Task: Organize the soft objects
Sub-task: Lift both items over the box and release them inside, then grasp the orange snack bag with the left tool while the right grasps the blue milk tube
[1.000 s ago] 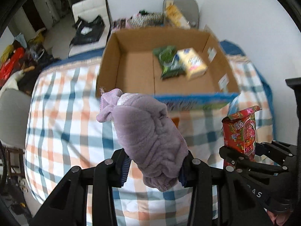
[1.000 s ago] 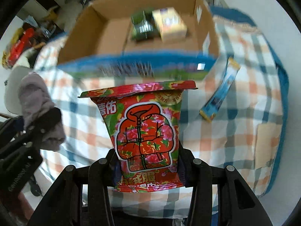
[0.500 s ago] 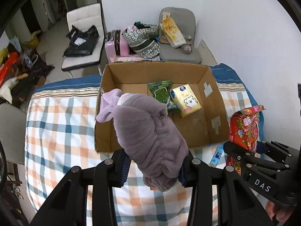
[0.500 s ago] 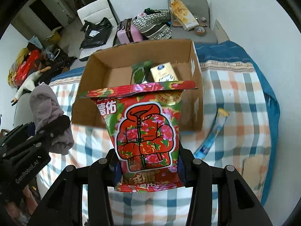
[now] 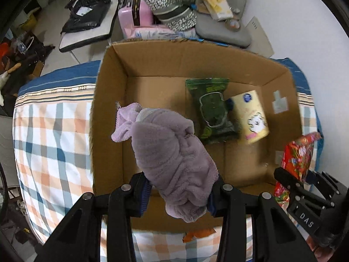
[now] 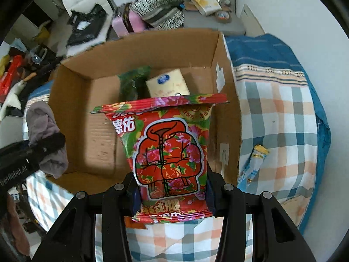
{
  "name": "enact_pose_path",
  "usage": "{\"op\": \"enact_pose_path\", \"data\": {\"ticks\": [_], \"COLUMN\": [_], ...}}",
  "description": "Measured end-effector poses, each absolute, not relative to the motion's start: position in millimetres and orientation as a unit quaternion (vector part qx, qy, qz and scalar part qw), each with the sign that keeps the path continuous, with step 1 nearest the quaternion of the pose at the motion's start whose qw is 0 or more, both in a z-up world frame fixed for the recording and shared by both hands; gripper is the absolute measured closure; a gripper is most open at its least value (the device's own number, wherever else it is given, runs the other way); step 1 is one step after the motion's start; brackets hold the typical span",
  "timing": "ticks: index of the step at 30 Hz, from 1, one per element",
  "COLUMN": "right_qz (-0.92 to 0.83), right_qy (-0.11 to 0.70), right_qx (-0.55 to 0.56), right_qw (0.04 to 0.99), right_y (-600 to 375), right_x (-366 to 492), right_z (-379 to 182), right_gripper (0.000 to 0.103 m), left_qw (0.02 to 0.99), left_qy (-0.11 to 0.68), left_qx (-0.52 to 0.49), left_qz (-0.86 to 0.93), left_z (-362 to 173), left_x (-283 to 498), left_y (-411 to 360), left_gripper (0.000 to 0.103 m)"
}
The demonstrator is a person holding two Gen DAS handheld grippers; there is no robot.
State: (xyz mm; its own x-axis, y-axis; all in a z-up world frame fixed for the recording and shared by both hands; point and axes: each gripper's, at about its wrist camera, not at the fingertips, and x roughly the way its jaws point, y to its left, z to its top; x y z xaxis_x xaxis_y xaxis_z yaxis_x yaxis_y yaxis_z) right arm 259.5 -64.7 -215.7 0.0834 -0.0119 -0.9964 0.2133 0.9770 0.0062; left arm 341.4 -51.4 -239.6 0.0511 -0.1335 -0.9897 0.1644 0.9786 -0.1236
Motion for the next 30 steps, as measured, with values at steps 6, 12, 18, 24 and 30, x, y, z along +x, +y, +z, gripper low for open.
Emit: {"op": "enact_pose_path", "data": {"ticks": [6,12,18,24,30], "right_qz": [-0.094,-0.099,-0.101,-0.102,-0.099], "right_qy": [0.698,0.718,0.716,0.712,0.703], "right_qx": [0.072,0.069,0.066,0.077,0.074], "right_qw": [0.706,0.685,0.688,0.691,0.701], "right_y": [-74.2,-79.2,-74.4,-73.8,-69.9], "right_x": [267.2,272.7,272.4,270.3,266.0], "right_z": [-250.9,-272.5,-270.8,-263.9,-255.6], "right_gripper": [0.055,0.054,0.040,0.038,0.017], "left_qw": [0.703,0.686,0.683,0.688,0.711], "left_qy": [0.704,0.721,0.726,0.721,0.699], "left_qx": [0.022,0.036,0.012,0.006,0.008], "left_qz": [-0.102,-0.090,-0.082,-0.078,-0.076], "left_z": [-270.8,-291.9,-297.8,-291.3,-272.2], "left_x": [373.1,398.7,412.5,410.4,397.8], "left_y": [-61.0,-67.9,-60.2,-54.9,-48.6], "left_gripper": [0.065,0.060,0.052,0.014,0.006]}}
